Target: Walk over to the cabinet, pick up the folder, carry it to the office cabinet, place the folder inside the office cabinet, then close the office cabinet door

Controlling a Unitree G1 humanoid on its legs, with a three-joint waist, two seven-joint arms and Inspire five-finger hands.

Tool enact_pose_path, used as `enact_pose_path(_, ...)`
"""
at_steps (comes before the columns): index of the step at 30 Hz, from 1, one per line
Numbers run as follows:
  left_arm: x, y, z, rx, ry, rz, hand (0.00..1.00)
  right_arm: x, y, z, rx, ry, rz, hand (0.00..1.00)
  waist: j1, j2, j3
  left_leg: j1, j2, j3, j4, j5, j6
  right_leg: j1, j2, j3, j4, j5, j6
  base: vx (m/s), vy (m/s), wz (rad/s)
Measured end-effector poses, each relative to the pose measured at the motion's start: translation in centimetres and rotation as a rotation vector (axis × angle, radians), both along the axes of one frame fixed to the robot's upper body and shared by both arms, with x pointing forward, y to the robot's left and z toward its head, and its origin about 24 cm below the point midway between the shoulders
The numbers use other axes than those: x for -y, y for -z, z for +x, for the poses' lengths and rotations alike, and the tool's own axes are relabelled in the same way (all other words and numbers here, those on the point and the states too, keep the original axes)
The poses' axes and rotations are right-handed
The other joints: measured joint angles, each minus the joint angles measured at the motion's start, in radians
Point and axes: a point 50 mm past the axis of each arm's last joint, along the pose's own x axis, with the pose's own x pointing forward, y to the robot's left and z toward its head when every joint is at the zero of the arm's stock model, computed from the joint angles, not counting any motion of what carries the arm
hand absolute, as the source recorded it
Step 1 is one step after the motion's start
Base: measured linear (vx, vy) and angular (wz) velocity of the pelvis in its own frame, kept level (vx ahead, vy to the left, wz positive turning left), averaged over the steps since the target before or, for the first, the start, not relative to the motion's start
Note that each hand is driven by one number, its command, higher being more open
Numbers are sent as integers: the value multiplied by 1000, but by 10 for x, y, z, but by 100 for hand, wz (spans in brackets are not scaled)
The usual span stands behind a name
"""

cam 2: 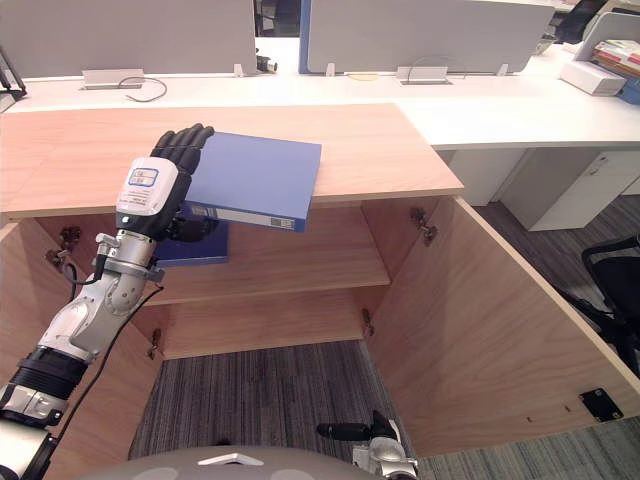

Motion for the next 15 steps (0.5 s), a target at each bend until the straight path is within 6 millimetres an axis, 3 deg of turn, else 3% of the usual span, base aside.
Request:
enact_pose_path(5, 3, 4, 8, -64, 31, 82, 100, 0, 0, 2, 4, -6, 10, 100, -21, 2, -1, 4, 12, 0, 2, 1, 1, -6, 8, -15, 3, 37, 23, 50, -43, -8)
enact_pose_path(8, 8, 4, 10, -92, 57, 107, 100, 2, -1, 3, 7, -9, 6, 100, -26, 14, -1, 14, 44, 4, 2, 2, 0, -11, 36, -17, 2, 84, 24, 0, -42, -17)
enact_pose_path(14, 11, 1, 20, -170, 81, 75, 100, 9, -1, 1, -10, -6, -4, 100, -47, 36, 4, 16, 49, 7, 2, 3, 0, -24, 33, -21, 10, 96, 34, -60, -11, -11)
enact_pose_path(15, 10, 1, 23, -188, 77, 68, 0, 10, -1, 1, -9, -6, -4, 100, -51, 42, 7, 16, 48, 7, 1, 5, 2, -27, 32, -21, 10, 96, 34, -108, 2, -9)
